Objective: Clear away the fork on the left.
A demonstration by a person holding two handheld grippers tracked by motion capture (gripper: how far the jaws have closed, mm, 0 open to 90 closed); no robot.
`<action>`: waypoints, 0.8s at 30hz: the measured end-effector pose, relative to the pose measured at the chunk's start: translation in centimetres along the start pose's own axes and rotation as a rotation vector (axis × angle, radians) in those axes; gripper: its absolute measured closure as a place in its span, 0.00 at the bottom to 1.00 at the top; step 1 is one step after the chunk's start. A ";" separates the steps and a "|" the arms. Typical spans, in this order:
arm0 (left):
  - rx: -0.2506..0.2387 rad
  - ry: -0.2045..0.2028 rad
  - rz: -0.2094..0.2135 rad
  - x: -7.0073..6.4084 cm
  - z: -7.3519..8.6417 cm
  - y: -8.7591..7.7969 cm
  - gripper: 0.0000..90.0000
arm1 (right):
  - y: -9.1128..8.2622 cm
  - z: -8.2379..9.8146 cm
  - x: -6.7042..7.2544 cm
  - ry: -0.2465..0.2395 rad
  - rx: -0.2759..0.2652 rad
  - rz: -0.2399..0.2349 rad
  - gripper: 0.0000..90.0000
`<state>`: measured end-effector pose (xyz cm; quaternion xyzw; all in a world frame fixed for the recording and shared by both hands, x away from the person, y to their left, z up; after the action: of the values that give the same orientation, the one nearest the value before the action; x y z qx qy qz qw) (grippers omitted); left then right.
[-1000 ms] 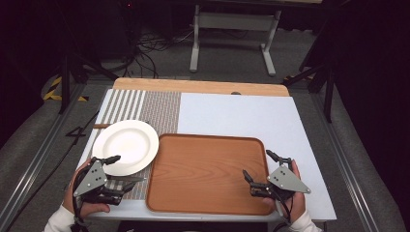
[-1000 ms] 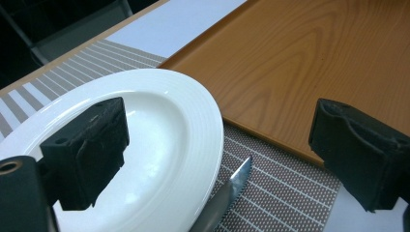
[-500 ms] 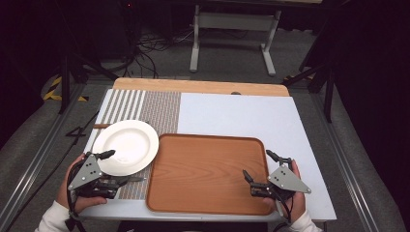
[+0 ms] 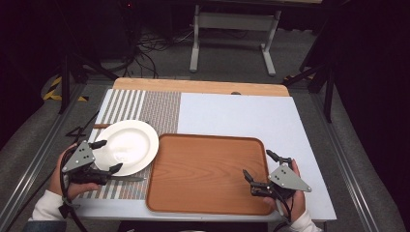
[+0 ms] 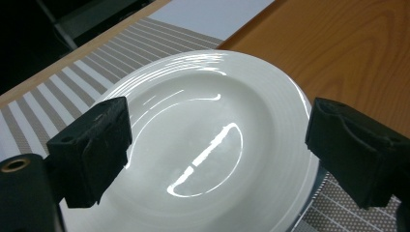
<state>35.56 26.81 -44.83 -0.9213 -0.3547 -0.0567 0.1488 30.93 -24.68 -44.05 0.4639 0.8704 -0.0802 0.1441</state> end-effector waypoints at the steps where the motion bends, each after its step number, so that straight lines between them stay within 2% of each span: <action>1: 0.000 0.002 -0.008 0.3 -0.1 0.1 0.11 | 0.0 0.0 0.0 0.000 0.000 0.000 0.07; 4: 0.004 -0.005 -0.017 1.8 -0.3 0.4 0.12 | 0.0 0.0 0.0 0.001 0.004 -0.002 0.07; 7: 0.017 -0.007 -0.026 2.6 -0.3 0.6 0.14 | 0.0 0.1 0.0 0.004 0.005 -0.005 0.07; 8: 0.031 -0.011 -0.034 3.5 -0.3 0.8 0.14 | 0.0 0.1 0.1 0.006 0.006 -0.007 0.07; 9: 0.031 -0.011 -0.034 3.5 -0.3 0.8 0.14 | 0.0 0.1 0.1 0.006 0.006 -0.007 0.07; 11: 0.063 0.006 -0.047 4.5 -0.3 0.9 0.15 | 0.1 0.1 0.0 0.007 0.008 -0.008 0.07; 13: 0.088 -0.008 -0.041 5.6 -0.5 1.1 0.15 | 0.1 0.2 0.0 0.010 0.009 -0.009 0.07; 19: 0.139 0.017 -0.049 7.7 -1.2 1.5 0.17 | 0.1 0.2 0.0 0.013 0.011 -0.013 0.07; 24: 0.205 0.047 -0.062 9.1 -1.3 2.1 0.19 | 0.1 0.2 0.0 0.014 0.012 -0.012 0.07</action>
<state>43.73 30.78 -42.19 -0.8883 -0.3835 -0.0462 0.2485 31.03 -24.67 -44.25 0.4599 0.8737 -0.0832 0.1349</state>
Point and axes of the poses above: each handheld gripper's, and its own axes: y roughly forward along the jaws, z roughly out of its underside, x roughly to its left, the point moved 3 cm from there along y, roughly forward along the jaws, and after that the axes turned 15 degrees about -x, right-handed, at the moved point
